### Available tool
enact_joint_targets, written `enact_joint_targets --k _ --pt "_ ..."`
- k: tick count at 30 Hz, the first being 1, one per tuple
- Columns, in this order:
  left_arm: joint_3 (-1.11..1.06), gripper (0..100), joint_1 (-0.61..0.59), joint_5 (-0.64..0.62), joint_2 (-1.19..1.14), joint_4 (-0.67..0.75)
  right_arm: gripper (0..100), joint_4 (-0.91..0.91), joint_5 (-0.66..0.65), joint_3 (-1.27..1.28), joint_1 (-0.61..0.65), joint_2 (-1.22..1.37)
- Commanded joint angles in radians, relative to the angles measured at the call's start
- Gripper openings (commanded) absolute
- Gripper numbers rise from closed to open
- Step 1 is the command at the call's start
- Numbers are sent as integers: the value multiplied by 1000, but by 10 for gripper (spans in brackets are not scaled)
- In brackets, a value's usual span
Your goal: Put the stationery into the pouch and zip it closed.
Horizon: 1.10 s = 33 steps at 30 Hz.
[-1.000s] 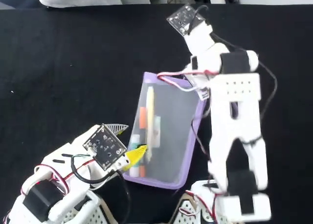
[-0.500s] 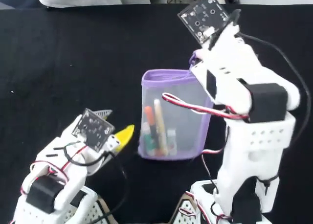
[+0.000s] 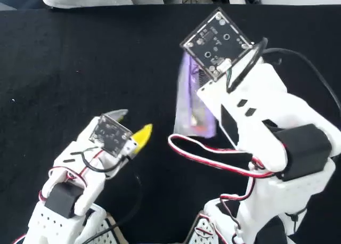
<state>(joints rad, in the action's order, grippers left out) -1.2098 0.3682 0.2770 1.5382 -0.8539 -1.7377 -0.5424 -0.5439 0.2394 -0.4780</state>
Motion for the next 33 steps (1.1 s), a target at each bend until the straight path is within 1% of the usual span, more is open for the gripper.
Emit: enact_joint_targets --k 1,5,8,11,15,18,20,24,25,27,31,33 --pt "10 230 97 -3 8 18 11 -15 3 -4 20 -36" --pt "16 228 196 -3 8 18 11 -21 -21 -8 77 -38" --pt "44 228 202 -3 8 18 11 -15 -25 -12 98 -39" --pt "67 228 128 -9 8 17 11 -20 -26 -47 98 -38" --pt "101 228 -19 -100 8 18 11 -28 -49 -93 98 -39" --pt "145 228 -113 -109 8 17 11 -28 -49 -91 98 -38" --pt "154 228 -140 -114 8 6 11 -26 -9 -91 98 -30" --pt "160 228 -137 -115 8 -46 11 14 44 -96 92 -12" --pt "159 228 -137 -115 8 -46 11 38 54 -99 86 -4" --pt "159 228 -137 -123 8 -51 11 89 60 -99 29 10" --pt "150 228 -137 -196 8 -52 11 158 61 -99 -91 24" --pt "143 228 -137 -213 8 -54 11 173 91 -97 -147 31"
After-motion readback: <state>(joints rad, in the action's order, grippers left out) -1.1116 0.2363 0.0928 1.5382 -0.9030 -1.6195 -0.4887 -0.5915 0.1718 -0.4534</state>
